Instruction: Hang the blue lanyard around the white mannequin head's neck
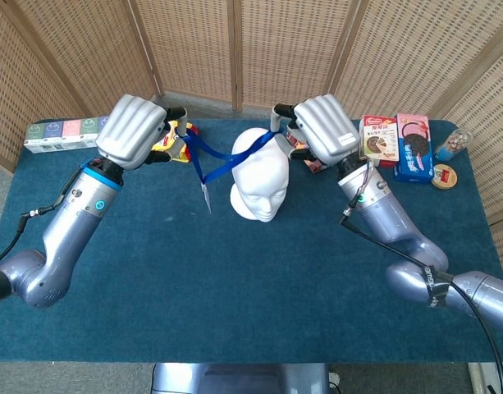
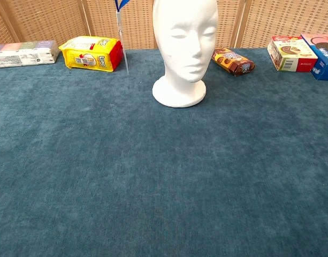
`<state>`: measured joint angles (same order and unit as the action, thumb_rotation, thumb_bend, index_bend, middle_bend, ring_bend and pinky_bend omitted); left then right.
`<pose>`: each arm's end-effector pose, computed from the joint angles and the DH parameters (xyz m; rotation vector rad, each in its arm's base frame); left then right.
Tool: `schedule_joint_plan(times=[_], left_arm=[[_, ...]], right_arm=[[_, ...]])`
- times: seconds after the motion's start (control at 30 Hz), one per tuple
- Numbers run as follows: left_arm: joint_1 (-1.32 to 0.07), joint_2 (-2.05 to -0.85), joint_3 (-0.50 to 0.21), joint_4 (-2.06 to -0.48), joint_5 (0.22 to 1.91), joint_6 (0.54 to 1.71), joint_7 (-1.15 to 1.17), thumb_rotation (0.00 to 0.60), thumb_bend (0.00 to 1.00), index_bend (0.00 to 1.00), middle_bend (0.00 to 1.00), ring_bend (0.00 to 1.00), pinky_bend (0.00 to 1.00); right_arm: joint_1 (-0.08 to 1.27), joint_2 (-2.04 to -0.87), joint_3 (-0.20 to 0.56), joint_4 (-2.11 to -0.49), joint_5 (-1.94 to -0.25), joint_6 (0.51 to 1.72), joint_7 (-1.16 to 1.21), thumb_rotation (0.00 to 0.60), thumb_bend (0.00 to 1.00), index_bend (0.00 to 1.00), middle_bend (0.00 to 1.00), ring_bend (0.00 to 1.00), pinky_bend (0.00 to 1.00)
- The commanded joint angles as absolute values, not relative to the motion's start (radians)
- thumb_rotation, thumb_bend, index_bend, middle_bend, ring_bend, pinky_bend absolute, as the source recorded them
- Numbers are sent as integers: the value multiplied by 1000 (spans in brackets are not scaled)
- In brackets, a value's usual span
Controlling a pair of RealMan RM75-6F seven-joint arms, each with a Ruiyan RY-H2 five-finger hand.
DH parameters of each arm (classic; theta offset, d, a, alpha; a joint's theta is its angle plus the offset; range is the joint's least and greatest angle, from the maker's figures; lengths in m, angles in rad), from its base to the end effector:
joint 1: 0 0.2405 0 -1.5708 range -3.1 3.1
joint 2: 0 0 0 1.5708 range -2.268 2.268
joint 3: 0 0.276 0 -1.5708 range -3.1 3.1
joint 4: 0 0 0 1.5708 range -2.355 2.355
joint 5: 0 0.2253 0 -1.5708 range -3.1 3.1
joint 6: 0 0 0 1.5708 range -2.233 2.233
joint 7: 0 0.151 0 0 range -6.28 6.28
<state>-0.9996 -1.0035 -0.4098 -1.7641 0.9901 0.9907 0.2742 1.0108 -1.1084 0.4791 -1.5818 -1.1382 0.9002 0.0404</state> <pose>-0.0145 0.4343 0.1849 -1.7121 -0.5594 -1.2669 -0.0030 -0.4616 0.1746 1.7277 -0.7044 1.4770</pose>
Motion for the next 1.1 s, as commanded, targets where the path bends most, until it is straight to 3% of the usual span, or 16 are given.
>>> schedule_joint_plan(times=[0.03,1.1], left_arm=[[-1000,-1009,-408,-1759,993,997,277,577,450,625,1000,966,907],[-1040,-1077,-399,-1675,939,1025,364,577,449,625,1000,966,907]], right_arm=[[1014,-1112,476,-1578,-1135,899,40,600,519,777,1000,1000,1000],[1072,-1177,471,-1430,-1070,877,17,600,520,781,1000,1000,1000]])
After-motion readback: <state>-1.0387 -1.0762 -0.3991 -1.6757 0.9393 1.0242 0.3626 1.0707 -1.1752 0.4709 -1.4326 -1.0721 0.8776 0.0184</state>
